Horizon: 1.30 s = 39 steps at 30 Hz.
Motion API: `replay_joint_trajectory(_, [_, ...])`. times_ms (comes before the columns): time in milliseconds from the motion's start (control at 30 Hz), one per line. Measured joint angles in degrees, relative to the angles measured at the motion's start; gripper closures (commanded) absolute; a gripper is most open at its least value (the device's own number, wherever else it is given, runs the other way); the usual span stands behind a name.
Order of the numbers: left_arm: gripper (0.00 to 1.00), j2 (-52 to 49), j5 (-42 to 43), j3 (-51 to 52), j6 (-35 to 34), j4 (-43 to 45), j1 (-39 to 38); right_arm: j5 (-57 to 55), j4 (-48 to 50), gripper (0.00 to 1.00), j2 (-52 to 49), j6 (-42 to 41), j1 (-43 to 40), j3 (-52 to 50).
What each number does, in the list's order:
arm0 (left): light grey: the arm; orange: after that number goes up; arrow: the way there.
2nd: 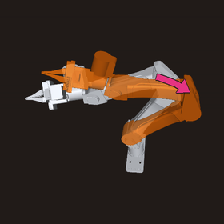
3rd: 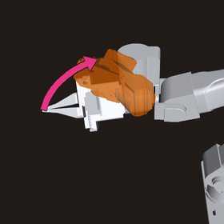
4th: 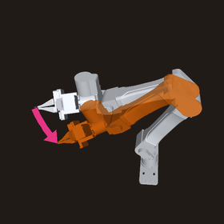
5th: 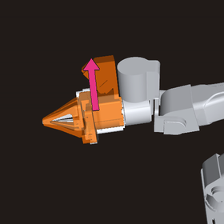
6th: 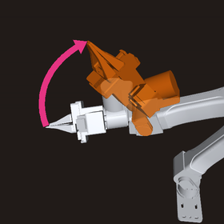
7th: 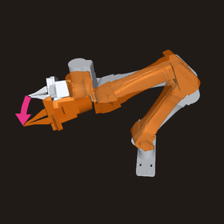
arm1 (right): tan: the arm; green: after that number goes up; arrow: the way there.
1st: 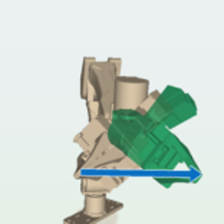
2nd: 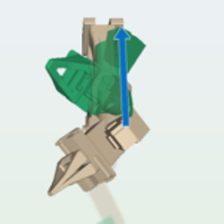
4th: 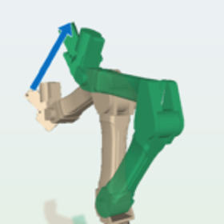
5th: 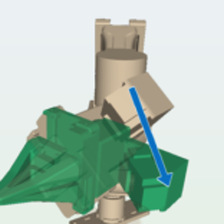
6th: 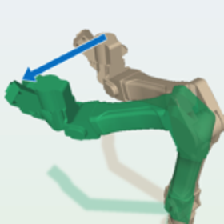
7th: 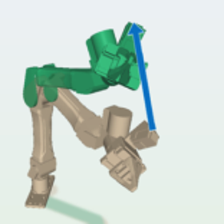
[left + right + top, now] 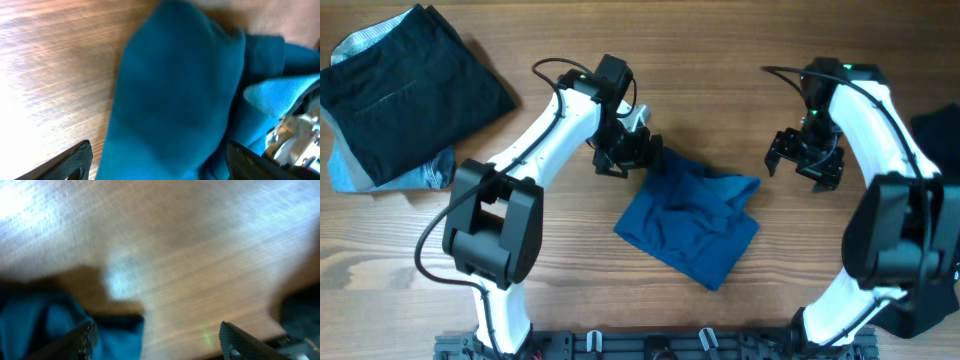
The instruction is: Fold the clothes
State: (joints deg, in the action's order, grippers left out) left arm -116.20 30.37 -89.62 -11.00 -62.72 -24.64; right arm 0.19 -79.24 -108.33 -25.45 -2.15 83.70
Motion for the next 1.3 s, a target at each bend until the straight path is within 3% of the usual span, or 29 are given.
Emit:
replay_joint_trajectory(133, [0.14,-0.1,0.3,0.2,2.9,-1.1,-2.1,1.4,-3.7,0.16,4.4,4.2,1.1,-3.7])
replay_joint_trajectory(233, [0.13,-0.1,0.2,1.9,3.5,-0.3,-2.1,7.0,3.8,0.20,7.7,5.2,1.6,-15.3])
replay_joint_trajectory(400, [0.13,-0.1,0.2,3.8,3.5,0.7,-2.1,12.9,12.1,0.40,14.3,4.1,1.7,-29.5])
replay_joint_trajectory(467, [0.13,-0.1,0.2,3.8,3.5,0.9,-2.1,14.2,16.2,0.61,14.3,3.2,2.3,-34.5])
replay_joint_trajectory(533, [0.13,-0.1,0.2,3.8,3.5,1.0,-2.1,16.2,20.5,0.67,14.3,2.6,3.7,-36.9])
replay_joint_trajectory(767, [0.14,-0.1,0.1,3.9,3.5,2.3,-1.9,18.9,38.4,0.65,14.6,-0.3,15.4,-38.1])
replay_joint_trajectory(933, [0.14,-0.1,0.7,3.9,2.6,3.9,2.5,18.6,54.5,0.64,14.6,-0.6,16.3,-38.0])
replay_joint_trajectory(1033, [0.13,-0.1,4.2,3.9,2.1,4.6,5.5,17.9,60.2,0.55,14.6,0.2,16.1,-36.5])
replay_joint_trajectory(1133, [0.11,-0.1,4.9,3.9,1.9,5.5,7.2,14.9,56.9,0.46,14.6,0.6,16.1,-35.1])
replay_joint_trajectory(1300, [0.09,1.5,0.5,4.0,-2.7,4.9,13.4,6.6,34.8,0.43,14.4,4.1,15.6,-20.9])
